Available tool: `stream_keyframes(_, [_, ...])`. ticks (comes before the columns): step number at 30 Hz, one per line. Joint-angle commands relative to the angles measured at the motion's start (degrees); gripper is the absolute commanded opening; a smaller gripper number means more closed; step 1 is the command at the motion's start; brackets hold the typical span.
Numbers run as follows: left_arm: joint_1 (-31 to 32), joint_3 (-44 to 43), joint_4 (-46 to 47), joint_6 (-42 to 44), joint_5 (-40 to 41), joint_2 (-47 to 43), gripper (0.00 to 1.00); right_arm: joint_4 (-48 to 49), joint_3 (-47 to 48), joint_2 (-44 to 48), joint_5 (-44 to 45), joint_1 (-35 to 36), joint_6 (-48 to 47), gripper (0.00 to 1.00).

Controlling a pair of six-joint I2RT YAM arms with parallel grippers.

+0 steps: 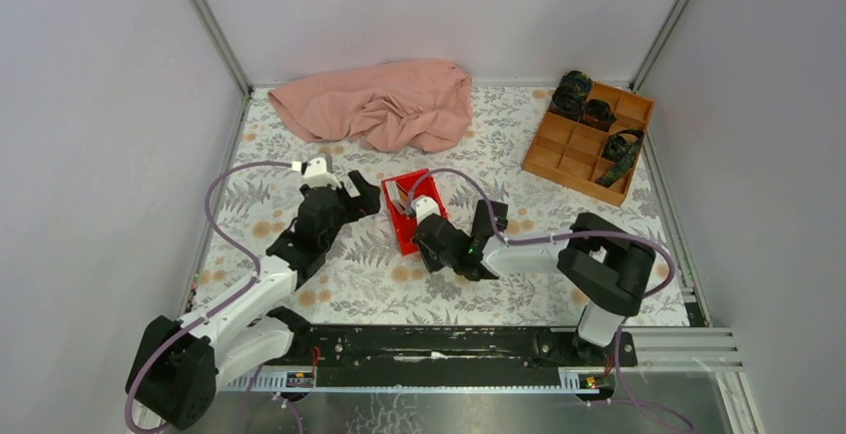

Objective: Take the credit cards out of the card holder

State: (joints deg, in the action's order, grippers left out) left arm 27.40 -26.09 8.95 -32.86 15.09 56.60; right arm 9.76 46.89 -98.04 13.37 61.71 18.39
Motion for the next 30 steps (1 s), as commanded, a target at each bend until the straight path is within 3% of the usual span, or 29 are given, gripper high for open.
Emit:
stream_keyframes(1, [0.38,1.13,0.51,0.43,2.98,-2.41,1.0,1.34,3.7,-1.95,-0.81,-2.54,-1.03,0.0])
stream_keyframes(30, [0.46,0.66,0.3,1.02,2.84,-1.21,1.0,-0.17,20.59,-16.16,-7.88,-9.88,-3.58,0.0])
